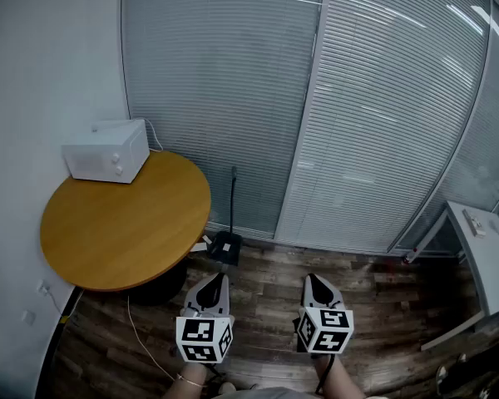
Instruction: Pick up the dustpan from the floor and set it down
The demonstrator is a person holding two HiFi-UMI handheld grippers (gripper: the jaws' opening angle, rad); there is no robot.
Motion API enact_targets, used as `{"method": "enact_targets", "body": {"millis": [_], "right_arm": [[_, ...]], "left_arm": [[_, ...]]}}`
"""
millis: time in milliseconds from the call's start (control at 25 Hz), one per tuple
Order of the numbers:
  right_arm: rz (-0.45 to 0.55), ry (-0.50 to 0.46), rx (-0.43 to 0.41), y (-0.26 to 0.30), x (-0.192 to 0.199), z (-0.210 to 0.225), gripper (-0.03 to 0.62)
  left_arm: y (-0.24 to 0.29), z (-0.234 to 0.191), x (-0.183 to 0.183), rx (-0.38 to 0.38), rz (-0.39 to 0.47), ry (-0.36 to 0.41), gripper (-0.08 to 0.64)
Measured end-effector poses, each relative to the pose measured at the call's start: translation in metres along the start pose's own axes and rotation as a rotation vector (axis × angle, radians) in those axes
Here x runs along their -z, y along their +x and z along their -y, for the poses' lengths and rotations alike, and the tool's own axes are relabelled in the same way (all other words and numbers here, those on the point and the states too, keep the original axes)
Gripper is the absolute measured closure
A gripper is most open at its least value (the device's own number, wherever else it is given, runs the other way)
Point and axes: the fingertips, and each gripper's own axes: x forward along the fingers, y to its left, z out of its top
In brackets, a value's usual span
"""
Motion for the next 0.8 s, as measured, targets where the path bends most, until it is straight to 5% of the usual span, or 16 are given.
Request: {"method": "enact_targets", "body": {"millis": [800], "right_arm": [[-0.022,0.093,0.078,0.002,0.021,-0.016,0.560]], "left_arm": [[-0.002,-0.043,0.015,0.024,-0.035,0.005,0.543]]}}
